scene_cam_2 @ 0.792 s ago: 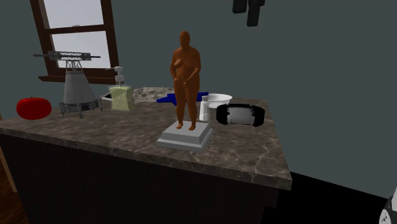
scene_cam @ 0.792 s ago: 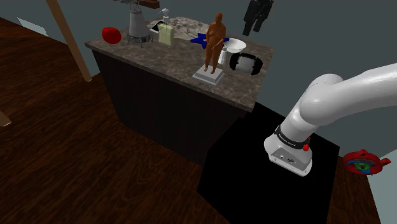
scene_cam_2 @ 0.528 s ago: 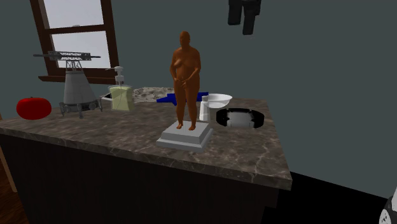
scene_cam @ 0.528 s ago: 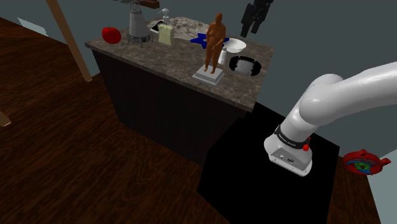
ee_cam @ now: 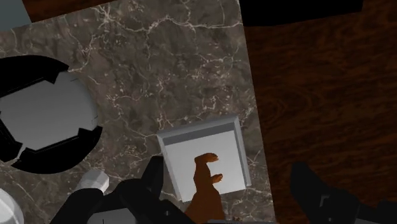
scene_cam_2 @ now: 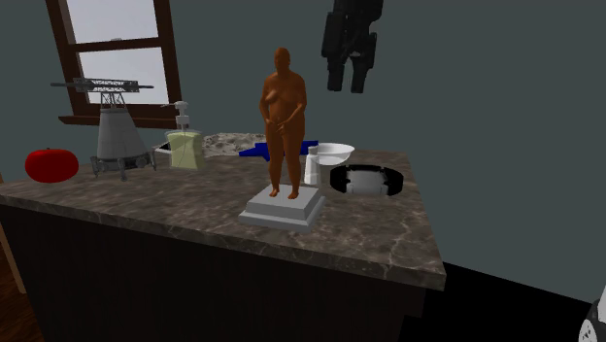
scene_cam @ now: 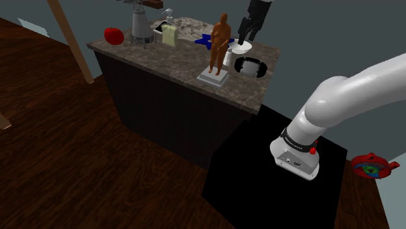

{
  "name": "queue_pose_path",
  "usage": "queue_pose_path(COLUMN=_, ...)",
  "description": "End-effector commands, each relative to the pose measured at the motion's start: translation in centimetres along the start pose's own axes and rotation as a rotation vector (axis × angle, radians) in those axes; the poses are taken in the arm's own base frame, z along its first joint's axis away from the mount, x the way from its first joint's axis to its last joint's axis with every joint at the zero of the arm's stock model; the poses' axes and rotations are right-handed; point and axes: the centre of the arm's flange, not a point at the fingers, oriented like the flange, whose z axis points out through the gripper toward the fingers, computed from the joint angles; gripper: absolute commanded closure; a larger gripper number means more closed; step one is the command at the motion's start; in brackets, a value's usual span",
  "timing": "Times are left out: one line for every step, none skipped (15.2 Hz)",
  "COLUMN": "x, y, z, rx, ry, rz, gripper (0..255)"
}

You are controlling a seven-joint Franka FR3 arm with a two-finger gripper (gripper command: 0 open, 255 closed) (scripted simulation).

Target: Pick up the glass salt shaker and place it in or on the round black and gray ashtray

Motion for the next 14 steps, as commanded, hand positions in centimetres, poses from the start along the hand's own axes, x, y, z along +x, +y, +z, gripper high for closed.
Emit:
queue_pose_path(x=1.5, y=1.7, z=1.8, rx=-0.008, ry=0.013, rz=0.010, gripper=0)
queue_pose_path(x=2.1, y=2.5, z=2.6, rx=-0.011, ry=0.018, rz=0.015, gripper=0)
queue_pose_path(x=2.7, y=3.3, z=3.3, rx=-0.014, ry=0.024, rz=0.020, gripper=0)
queue_pose_path(x=3.3, y=4.2, z=4.1, rx=-0.017, ry=0.029, rz=0.025, gripper=0)
queue_pose_path(x=3.9, y=5.0, z=4.8, rx=-0.020, ry=0.034, rz=0.030, gripper=0)
queue_pose_path(x=4.5, y=5.8, z=5.5, rx=-0.023, ry=0.040, rz=0.035, gripper=0)
queue_pose_path(x=5.1, y=6.7, z=6.2, rx=-0.026, ry=0.045, rz=0.040, gripper=0)
queue_pose_path(x=5.7, y=7.5, z=6.9, rx=-0.030, ry=0.050, rz=0.045, gripper=0)
queue_pose_path(x=6.3, y=8.3, z=7.6, rx=-0.033, ry=0.056, rz=0.050, gripper=0)
queue_pose_path(x=6.8, y=9.2, z=8.3, rx=-0.036, ry=0.061, rz=0.055, gripper=0)
queue_pose_path(x=7.4, y=10.0, z=9.0, rx=-0.039, ry=0.066, rz=0.060, gripper=0)
queue_pose_path(x=8.0, y=10.9, z=9.7, rx=-0.042, ry=0.072, rz=0.065, gripper=0)
queue_pose_path(x=8.6, y=11.8, z=10.4, rx=-0.045, ry=0.077, rz=0.070, gripper=0)
queue_pose_path(x=9.2, y=12.6, z=11.0, rx=-0.048, ry=0.083, rz=0.076, gripper=0)
